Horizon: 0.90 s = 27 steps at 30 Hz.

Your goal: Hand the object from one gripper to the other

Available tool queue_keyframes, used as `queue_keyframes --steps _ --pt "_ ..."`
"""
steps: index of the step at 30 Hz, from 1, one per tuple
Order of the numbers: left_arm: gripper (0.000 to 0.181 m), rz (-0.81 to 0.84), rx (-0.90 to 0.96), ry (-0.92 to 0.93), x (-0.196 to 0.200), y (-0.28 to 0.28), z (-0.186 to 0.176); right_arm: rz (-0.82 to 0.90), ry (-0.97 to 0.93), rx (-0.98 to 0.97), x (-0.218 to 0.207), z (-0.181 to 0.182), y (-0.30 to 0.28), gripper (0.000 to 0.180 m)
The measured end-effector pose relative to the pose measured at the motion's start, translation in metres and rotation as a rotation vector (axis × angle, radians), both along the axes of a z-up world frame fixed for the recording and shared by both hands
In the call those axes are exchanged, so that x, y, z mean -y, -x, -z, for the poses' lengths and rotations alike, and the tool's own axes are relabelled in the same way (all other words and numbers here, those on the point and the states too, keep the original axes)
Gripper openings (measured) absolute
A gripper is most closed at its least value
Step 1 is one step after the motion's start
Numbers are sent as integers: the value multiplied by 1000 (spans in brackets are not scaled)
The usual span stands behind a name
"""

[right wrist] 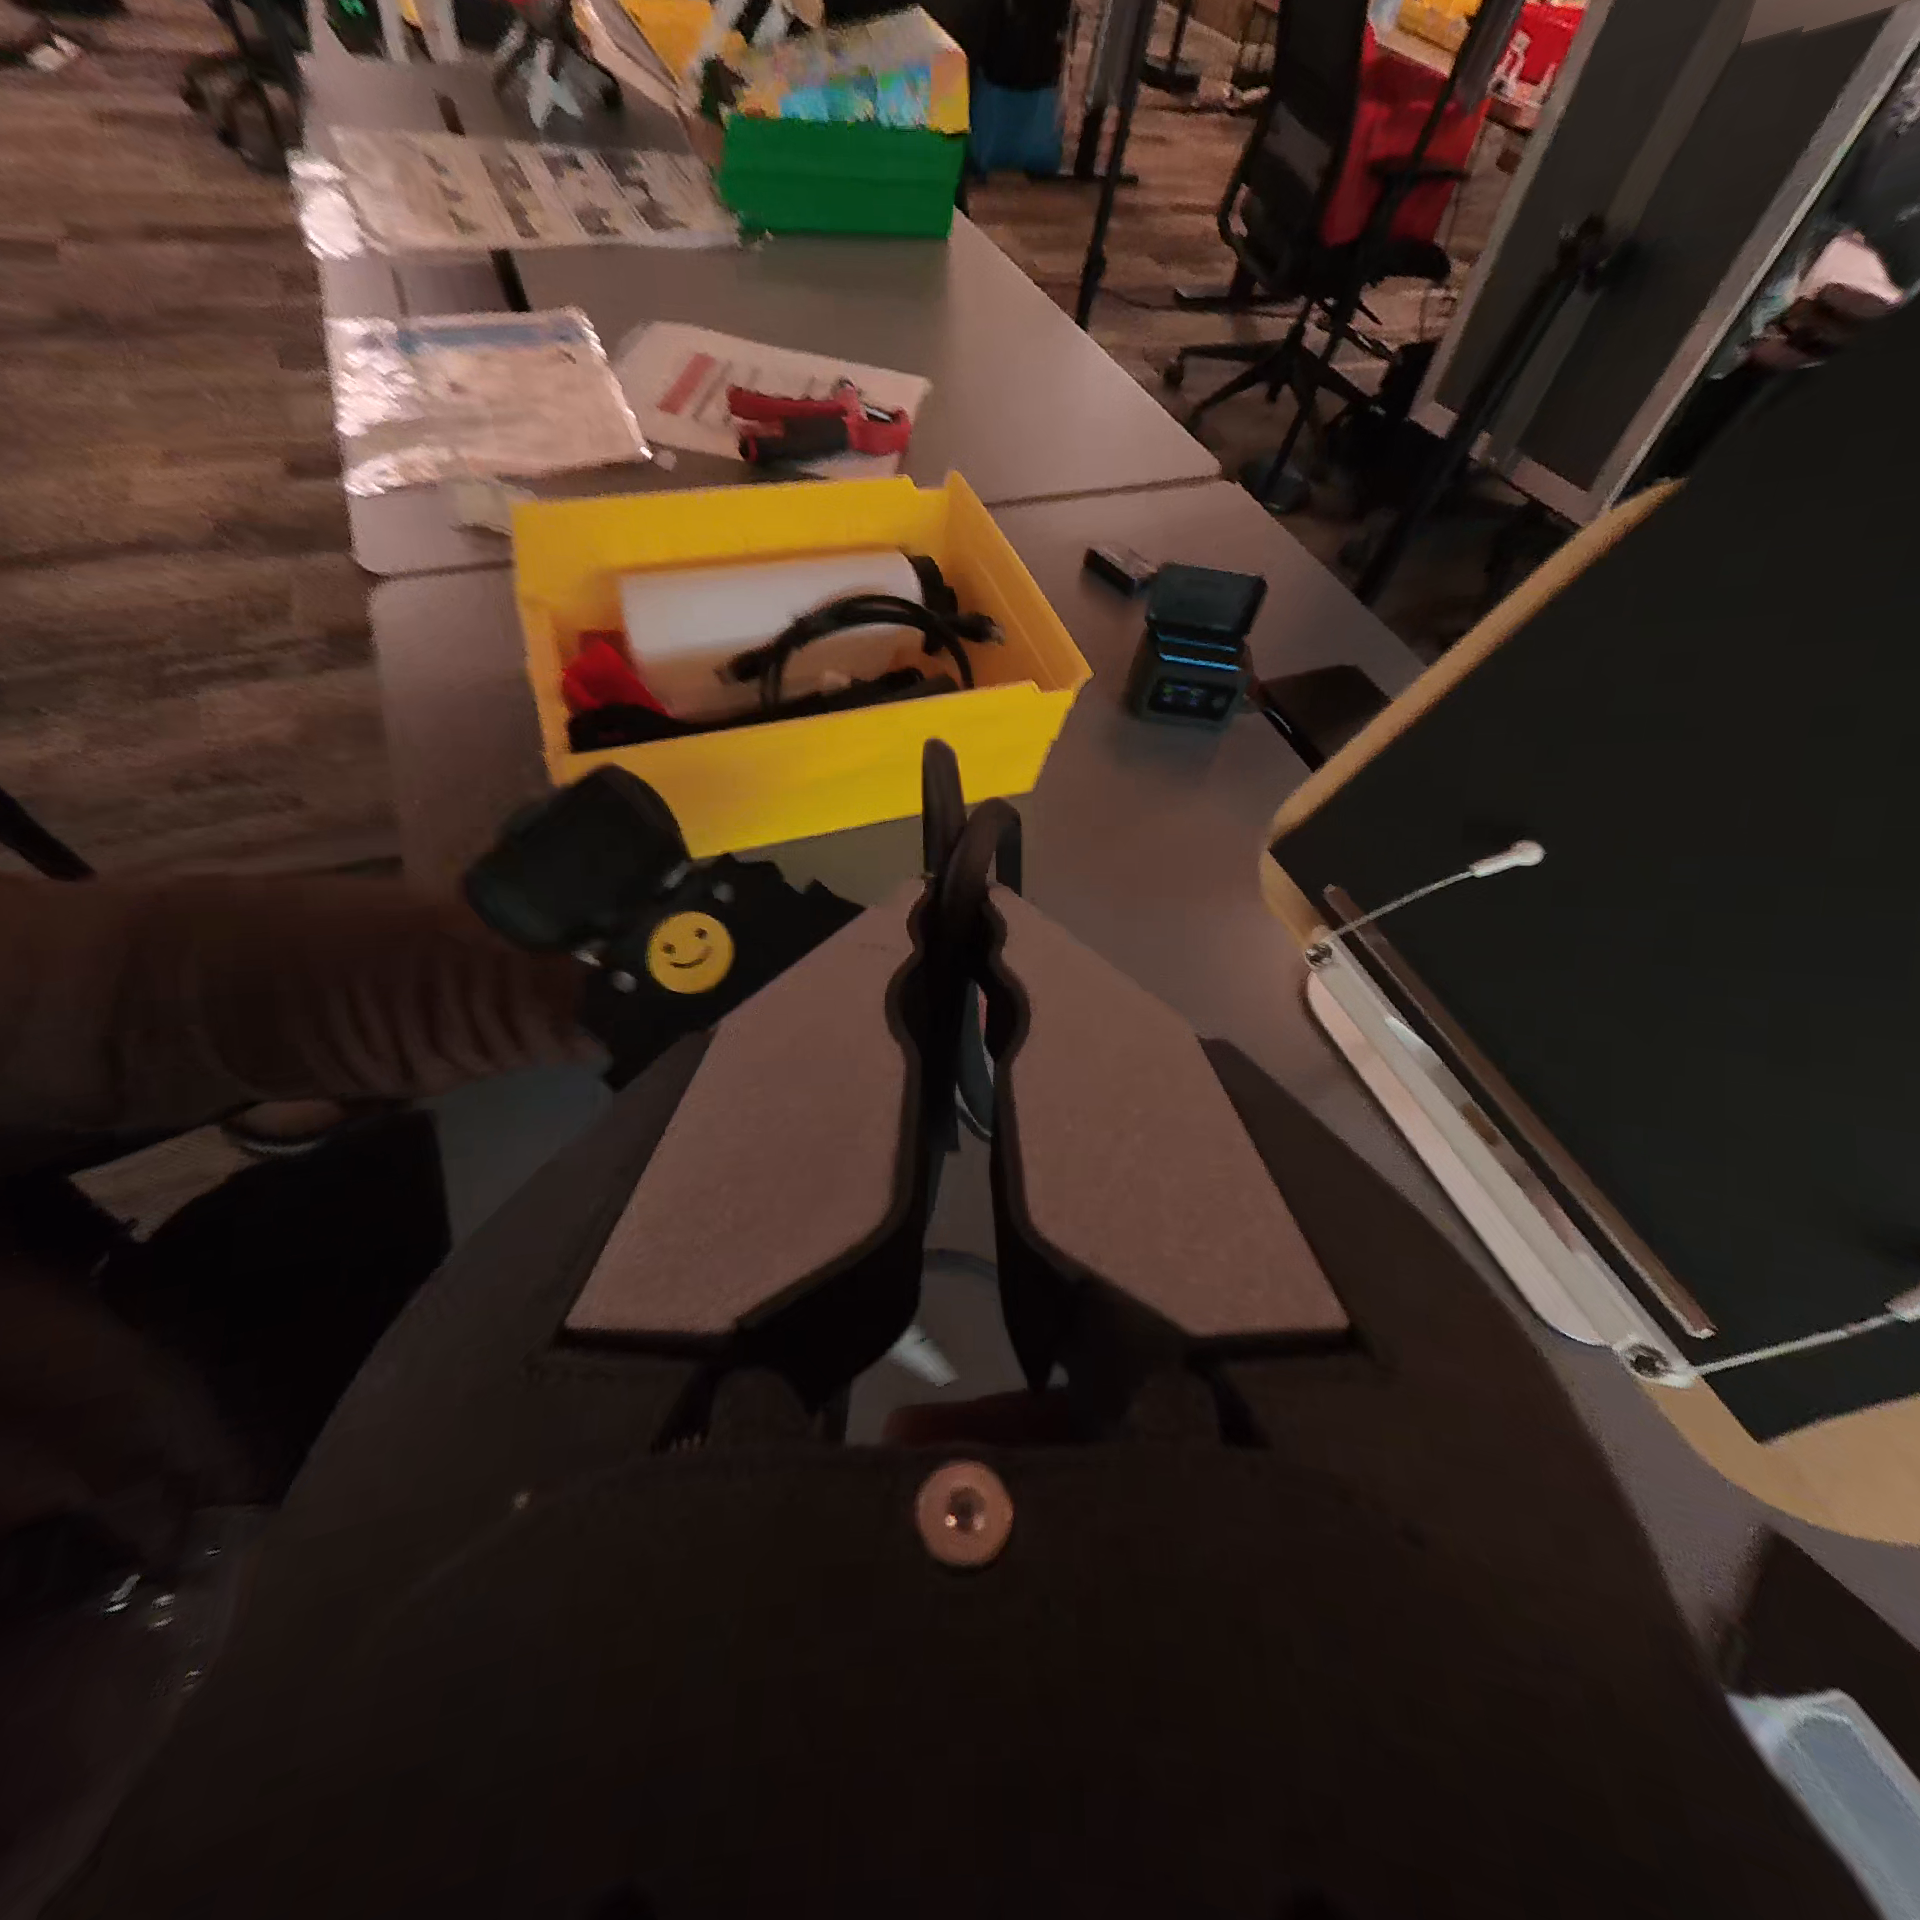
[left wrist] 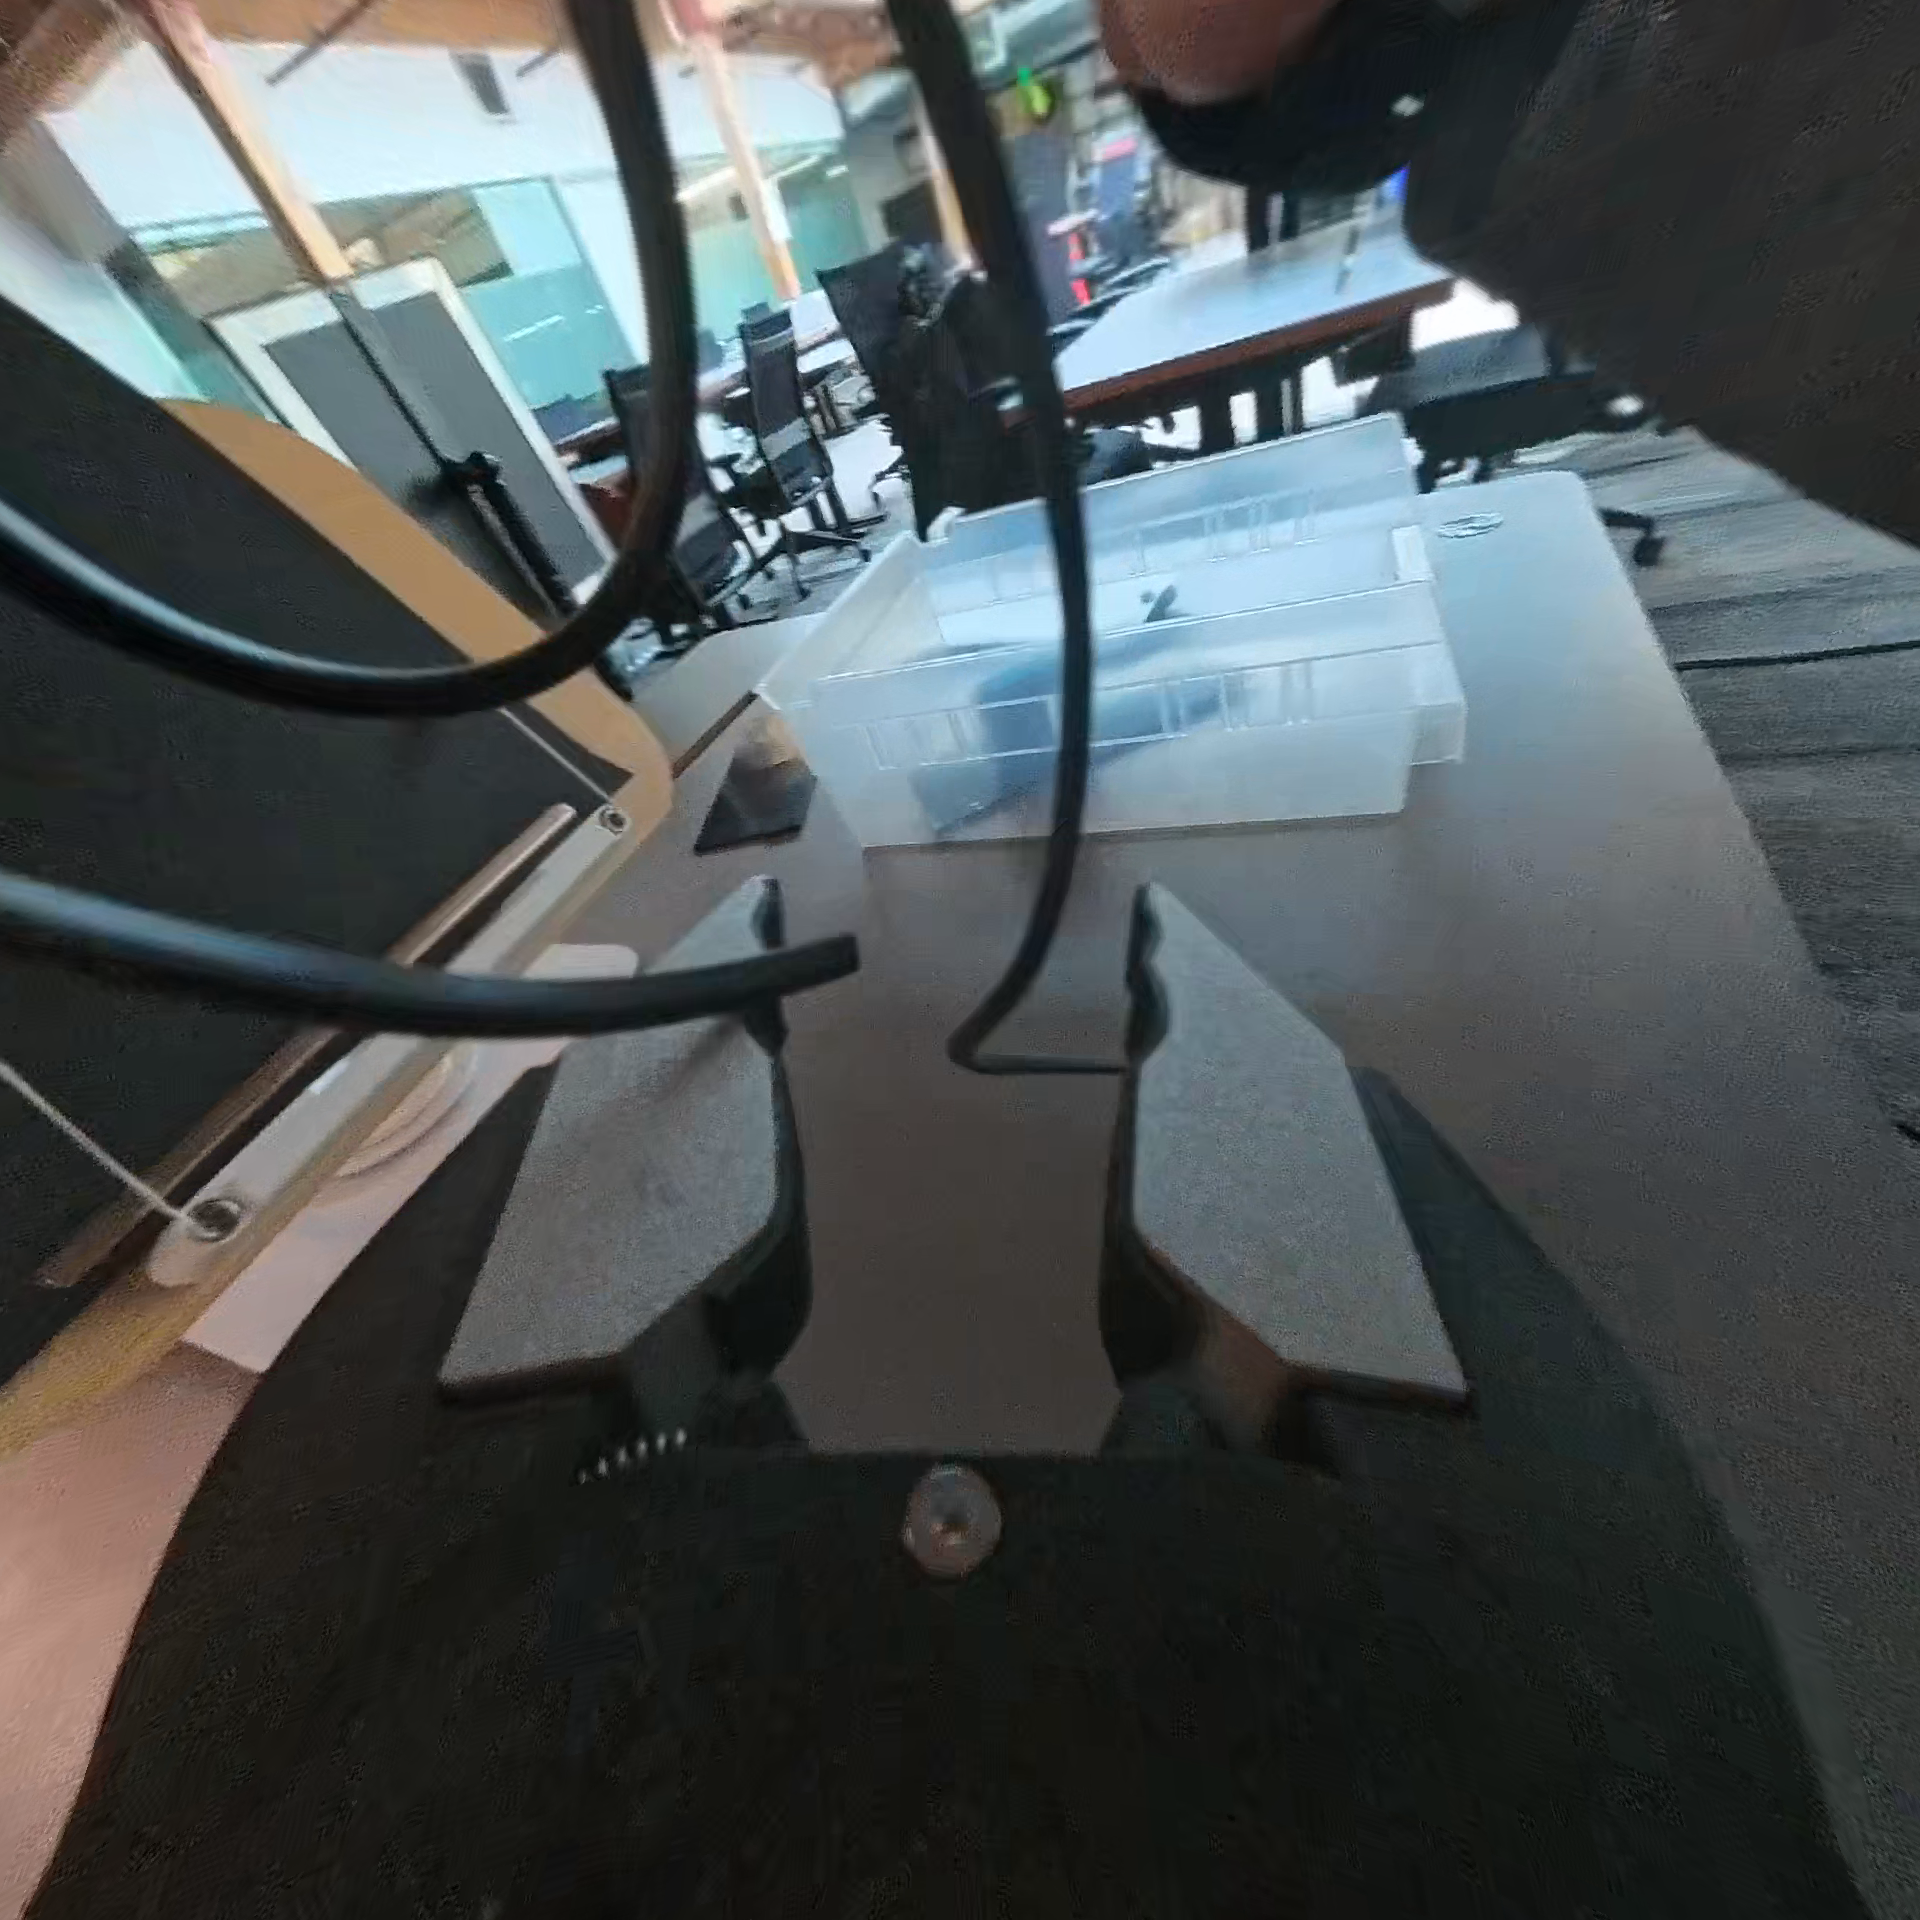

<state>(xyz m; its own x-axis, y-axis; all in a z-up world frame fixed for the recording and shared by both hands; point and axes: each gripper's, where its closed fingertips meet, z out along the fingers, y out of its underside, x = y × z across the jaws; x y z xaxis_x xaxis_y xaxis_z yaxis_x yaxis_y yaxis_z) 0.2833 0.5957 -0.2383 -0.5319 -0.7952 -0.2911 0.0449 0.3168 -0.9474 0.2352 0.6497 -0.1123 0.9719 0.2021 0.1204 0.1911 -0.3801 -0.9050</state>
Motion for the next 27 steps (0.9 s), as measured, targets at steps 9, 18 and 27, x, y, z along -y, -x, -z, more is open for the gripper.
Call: queue_keyframes --steps 9,18,27 --pt "0 14 276 201 -26 28 -71 38 51 -251 54 37 -34 1" --pt "0 132 245 314 -10 32 -73 -145 92 -415 23 138 8 14" --pt "0 102 216 317 -11 24 -66 -169 -15 -446 2 151 20 33"
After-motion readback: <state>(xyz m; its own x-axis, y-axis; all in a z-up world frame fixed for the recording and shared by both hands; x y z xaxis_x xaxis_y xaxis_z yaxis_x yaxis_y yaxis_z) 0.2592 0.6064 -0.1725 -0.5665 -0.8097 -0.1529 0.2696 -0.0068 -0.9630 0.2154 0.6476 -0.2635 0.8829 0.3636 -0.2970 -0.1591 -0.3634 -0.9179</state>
